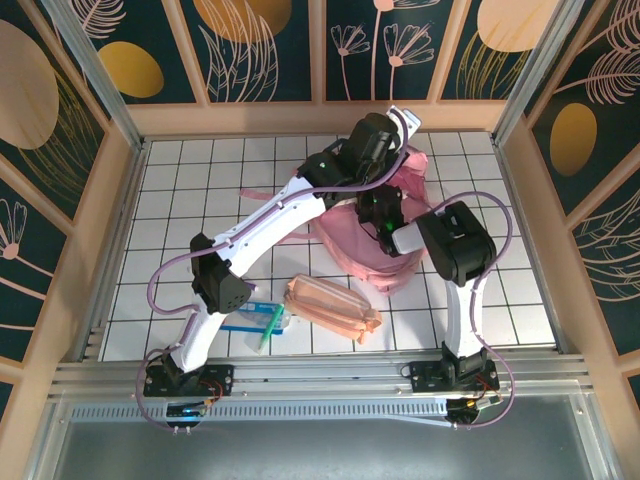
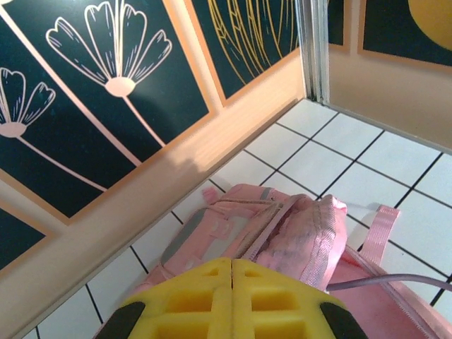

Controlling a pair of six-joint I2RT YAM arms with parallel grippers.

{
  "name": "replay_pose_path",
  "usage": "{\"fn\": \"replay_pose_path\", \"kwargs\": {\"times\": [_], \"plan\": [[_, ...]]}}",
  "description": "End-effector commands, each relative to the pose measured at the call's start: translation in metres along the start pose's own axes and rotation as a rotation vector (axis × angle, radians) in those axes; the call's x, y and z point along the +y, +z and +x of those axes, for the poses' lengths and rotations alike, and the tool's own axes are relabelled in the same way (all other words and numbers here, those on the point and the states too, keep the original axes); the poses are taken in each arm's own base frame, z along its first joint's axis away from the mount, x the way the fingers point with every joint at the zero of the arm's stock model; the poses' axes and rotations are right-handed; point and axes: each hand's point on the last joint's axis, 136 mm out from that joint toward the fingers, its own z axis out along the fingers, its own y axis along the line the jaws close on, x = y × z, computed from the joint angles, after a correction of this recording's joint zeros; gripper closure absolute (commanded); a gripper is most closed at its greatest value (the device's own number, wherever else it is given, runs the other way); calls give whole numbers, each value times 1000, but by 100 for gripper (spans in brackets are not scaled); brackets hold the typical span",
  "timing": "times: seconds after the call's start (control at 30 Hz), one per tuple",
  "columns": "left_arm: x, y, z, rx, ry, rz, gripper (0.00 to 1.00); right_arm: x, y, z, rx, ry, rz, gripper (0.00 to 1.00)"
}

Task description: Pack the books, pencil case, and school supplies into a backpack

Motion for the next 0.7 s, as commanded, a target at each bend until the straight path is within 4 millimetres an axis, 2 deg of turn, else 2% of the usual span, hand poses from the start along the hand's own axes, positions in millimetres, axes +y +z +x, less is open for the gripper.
{"fn": "replay_pose_path", "kwargs": {"times": [0.0,0.1,0.2,0.37,0.4,0.5,0.6,0.67], "plan": [[20,-25,-39,-118,-16,-75,100,42,-22,-11,-41,-4,-59,60],[21,-21,-26,-83,18,-94,100,39,-45,-21,-42,-17,7,53],[19,-18,-14,-66,39,-94,100,38,-79,-25,-15,-42,34,47],[17,-17,-5,-64,34,-86,100,29,-125,-46,-19,-126,124,39],[16,-16,-4,-63,33,-86,100,25,-132,-51,-12,-145,143,40],[16,-16,-6,-78,20,-80,100,15,-139,-55,13,-175,168,48],[14,-16,-9,-89,11,-74,100,16,-136,-39,86,-197,152,48],[13,-15,-7,-77,13,-71,100,17,-143,-32,106,-258,186,45]]}}
